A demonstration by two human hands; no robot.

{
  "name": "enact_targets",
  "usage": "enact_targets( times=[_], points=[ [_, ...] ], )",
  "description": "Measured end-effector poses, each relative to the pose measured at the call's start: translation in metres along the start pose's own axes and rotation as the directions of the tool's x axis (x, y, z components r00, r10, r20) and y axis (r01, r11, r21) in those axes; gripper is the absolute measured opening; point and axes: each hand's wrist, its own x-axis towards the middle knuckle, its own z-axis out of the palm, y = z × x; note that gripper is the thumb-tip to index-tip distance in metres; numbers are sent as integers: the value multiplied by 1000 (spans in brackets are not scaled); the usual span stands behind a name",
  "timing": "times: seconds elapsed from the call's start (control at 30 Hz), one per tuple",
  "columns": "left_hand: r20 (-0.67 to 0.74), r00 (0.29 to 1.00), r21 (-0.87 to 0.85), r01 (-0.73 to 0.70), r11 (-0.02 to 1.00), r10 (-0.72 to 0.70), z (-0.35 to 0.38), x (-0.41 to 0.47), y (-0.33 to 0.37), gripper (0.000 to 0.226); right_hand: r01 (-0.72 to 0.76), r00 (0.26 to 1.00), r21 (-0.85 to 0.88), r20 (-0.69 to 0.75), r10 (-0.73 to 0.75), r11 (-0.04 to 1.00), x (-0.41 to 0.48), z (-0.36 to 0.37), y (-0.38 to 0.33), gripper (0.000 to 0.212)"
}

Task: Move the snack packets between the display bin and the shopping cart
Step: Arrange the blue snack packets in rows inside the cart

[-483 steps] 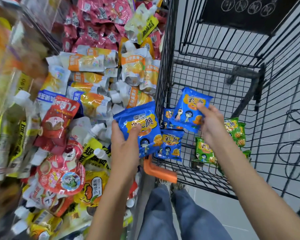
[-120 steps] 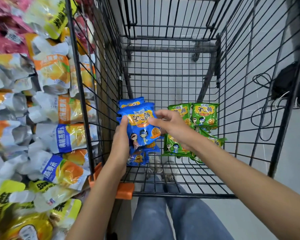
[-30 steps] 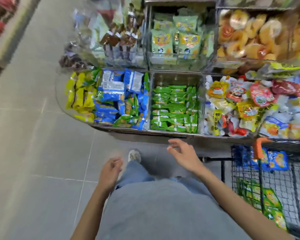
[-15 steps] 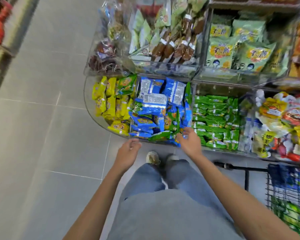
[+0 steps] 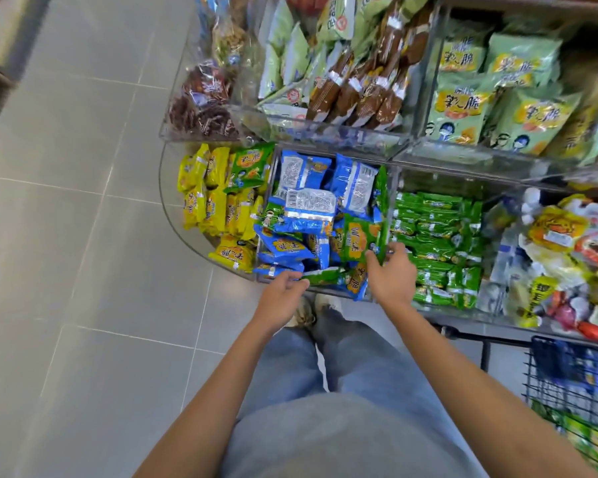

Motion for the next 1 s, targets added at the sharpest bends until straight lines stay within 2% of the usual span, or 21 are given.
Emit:
enact_targets(
  times=[0.07,0.13,0.17,0.23,0.3,0.37,0.43,0.47,0.53,0.57,0.63,0.7,0.8,0.93,1.0],
  points=[
    [21,1000,-62,0,998,2,7,3,9,16,-65,998,200,-10,68,978,-10,-10,2,40],
    [57,998,-183,28,983,-18,12,3,19,9,-187,979,508,168,115,841,-26,-14,-3,25],
    [88,996,-253,50,966,-29,14,2,24,10,-244,957,602,277,88,760,-35,-14,-7,16],
    [127,991,-424,84,902,-33,18,0,30,20,-301,909,651,417,4,697,-47,-6,-14,16],
    [48,999,-609,21,793,11,17,-1,31,24,-304,847,610,525,-86,732,-52,5,-19,17],
    [-78,997,-717,-75,693,27,9,0,28,18,-188,791,520,583,-185,833,-50,15,-18,15],
    [-165,986,-769,-108,630,-33,-3,3,23,15,85,808,331,529,-259,940,-38,23,-8,30],
    [-195,978,-775,-106,623,-76,-11,4,19,17,247,829,156,477,-292,956,-29,28,1,41],
    [-226,964,-751,-80,656,-141,-24,7,7,29,455,829,-182,444,-340,872,-15,35,16,52],
    [-230,960,-731,-62,680,-160,-29,7,1,32,498,820,-276,458,-343,822,-9,38,20,52],
    [-234,953,-699,-29,715,-191,-35,6,-8,28,548,804,-358,475,-358,756,2,45,24,46],
    [-235,945,-688,3,726,-227,-37,5,-16,16,581,792,-359,456,-406,730,10,51,23,37],
    [-223,942,-685,32,728,-252,-34,5,-23,7,577,782,-259,446,-434,774,16,49,20,25],
    [-224,947,-652,31,758,-231,-28,8,-22,4,547,782,-85,407,-472,833,19,30,20,19],
    [-224,949,-641,28,767,-222,-27,10,-18,11,480,810,41,363,-460,876,20,20,19,16]
  ],
)
